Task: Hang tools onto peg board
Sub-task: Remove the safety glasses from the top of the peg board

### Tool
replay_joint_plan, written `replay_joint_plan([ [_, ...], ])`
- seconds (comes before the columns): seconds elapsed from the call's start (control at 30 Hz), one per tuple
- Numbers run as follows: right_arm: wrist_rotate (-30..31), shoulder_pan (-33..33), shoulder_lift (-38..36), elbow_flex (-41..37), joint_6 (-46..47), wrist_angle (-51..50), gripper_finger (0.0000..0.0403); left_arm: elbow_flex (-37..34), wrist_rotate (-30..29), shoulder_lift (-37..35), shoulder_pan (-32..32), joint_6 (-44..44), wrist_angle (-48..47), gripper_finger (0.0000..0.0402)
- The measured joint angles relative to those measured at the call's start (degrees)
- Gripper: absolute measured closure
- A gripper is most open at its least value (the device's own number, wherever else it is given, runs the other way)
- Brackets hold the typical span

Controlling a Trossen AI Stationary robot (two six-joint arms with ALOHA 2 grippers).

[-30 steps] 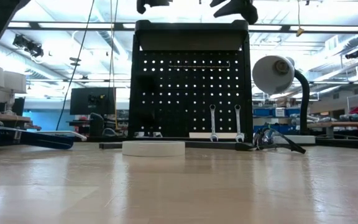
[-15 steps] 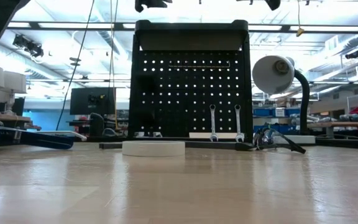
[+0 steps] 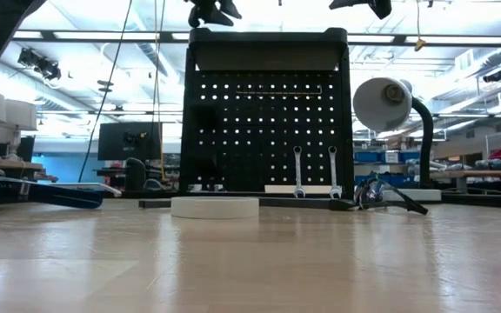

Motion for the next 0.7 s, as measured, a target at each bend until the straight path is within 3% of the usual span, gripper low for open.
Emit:
replay_joint_plan([
  [0.47, 0.0, 0.0, 0.0, 0.0, 0.1, 0.0, 0.0253, 0.0, 5.4, 1.7, 1.4, 3.8, -5.5, 0.022],
  [0.7, -0.2, 0.7, 0.0, 0.0, 0.2, 0.1, 0.0253, 0.0, 5.3, 1.9, 1.4, 6.4, -9.2, 0.0243],
])
